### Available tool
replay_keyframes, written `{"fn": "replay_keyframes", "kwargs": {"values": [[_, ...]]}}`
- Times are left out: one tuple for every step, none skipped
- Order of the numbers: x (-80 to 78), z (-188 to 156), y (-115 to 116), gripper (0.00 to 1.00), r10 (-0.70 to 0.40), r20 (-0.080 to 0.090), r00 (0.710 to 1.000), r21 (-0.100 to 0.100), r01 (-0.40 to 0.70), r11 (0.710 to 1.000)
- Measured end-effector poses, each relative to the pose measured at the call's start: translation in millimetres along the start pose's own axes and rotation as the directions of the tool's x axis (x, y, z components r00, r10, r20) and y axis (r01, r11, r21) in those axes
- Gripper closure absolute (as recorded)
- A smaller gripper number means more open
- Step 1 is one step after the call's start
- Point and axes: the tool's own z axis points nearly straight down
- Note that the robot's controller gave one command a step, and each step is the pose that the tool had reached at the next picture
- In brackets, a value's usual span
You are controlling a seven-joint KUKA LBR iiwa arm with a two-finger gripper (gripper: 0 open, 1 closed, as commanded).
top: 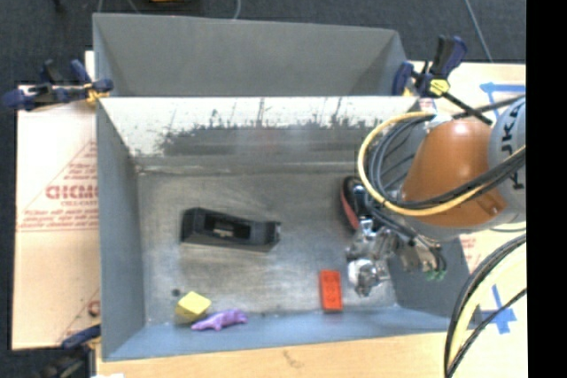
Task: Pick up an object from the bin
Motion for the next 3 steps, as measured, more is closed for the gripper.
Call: {"fn": "replay_keyframes", "kwargs": {"values": [[-0.7,-4,-1,1.0,0.0,0.002,1.0,0.001,0.0,1.0],[-0.1,-8,0,1.0,-0.001,-0.002,1.0,0.0,0.001,1.0],[0.3,-22,0,1.0,-0.001,-0.004,1.0,-0.001,0.001,1.0]]}}
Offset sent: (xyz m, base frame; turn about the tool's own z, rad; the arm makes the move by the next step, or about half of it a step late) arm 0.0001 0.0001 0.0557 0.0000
